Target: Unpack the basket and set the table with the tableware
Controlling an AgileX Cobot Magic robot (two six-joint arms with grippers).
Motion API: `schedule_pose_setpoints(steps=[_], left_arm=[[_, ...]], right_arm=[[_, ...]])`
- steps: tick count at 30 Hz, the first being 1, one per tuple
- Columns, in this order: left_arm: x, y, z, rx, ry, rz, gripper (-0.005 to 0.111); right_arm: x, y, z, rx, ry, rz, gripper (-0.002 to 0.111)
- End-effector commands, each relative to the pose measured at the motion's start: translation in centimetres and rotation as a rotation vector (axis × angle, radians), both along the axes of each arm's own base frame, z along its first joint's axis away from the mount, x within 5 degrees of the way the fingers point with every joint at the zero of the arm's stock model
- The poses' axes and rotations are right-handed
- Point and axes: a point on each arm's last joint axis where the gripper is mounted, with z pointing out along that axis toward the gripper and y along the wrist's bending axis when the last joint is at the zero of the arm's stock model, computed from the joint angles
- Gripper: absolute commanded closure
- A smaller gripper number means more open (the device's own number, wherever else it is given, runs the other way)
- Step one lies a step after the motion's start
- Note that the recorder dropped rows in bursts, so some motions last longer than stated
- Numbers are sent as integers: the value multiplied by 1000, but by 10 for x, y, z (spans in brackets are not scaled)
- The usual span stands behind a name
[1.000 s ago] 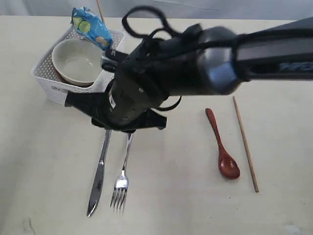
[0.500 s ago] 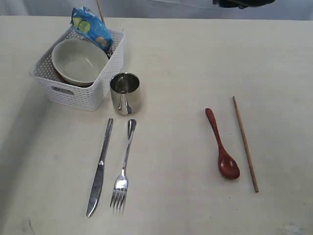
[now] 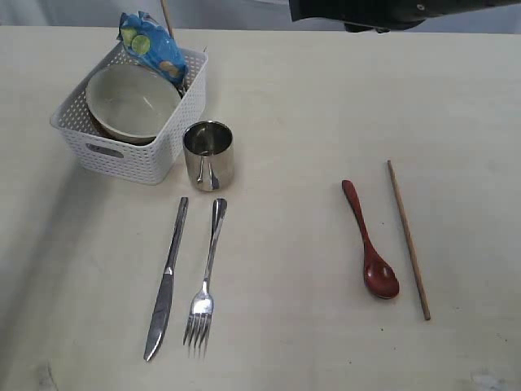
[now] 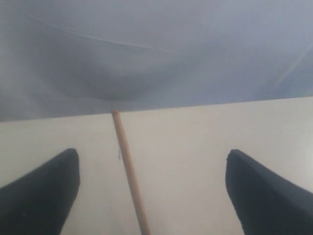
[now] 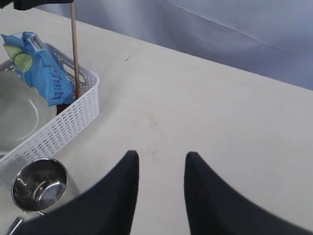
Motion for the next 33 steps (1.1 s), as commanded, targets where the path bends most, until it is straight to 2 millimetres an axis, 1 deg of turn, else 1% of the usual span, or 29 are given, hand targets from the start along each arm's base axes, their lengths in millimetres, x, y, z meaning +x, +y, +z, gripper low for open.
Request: schedule_pose_setpoints(steps=[1,5,7,8,10,11,13,18,21,25,27,29,33], left_arm=[[19,3,-9,8,-24,57,30],[31,1,-16,4,-27,47,31],[35,1,-19,0,-26,38,33],[37,1,-22,0,-22,38,35],[40,1,-24,0,-24,38,42],[41,1,-24,0,-26,38,45],[41,1,-23,0,-27,38,58],[41,0,-23,-1,-27,38,92],[41,0,-23,-1,-27,38,107],[40,0,-23,-5,-24,30,106],[39,-2,-20,-12,-26,13,106],[38,-3,-13,-18,-37,-4,106],[33,-6,7,-30,-70,-37,106]], right_arm=[[1,-2,3,-5,-27,10,76],[1,-2,3,-10,-36,15,76],[1,-1,3,-9,-37,16,76],[1,-1,3,-8,-39,17,76],[1,-1,4,-4,-42,21,76],[1,-1,4,-3,-44,22,76],[2,-1,4,-13,-52,24,76],[2,-1,4,-12,-54,20,76],[2,-1,4,-12,-54,20,76],[2,-1,4,-12,-54,20,76],[2,-1,4,-12,-54,20,76],[2,-1,4,-12,-54,20,76],[2,-1,4,-14,-56,21,76]])
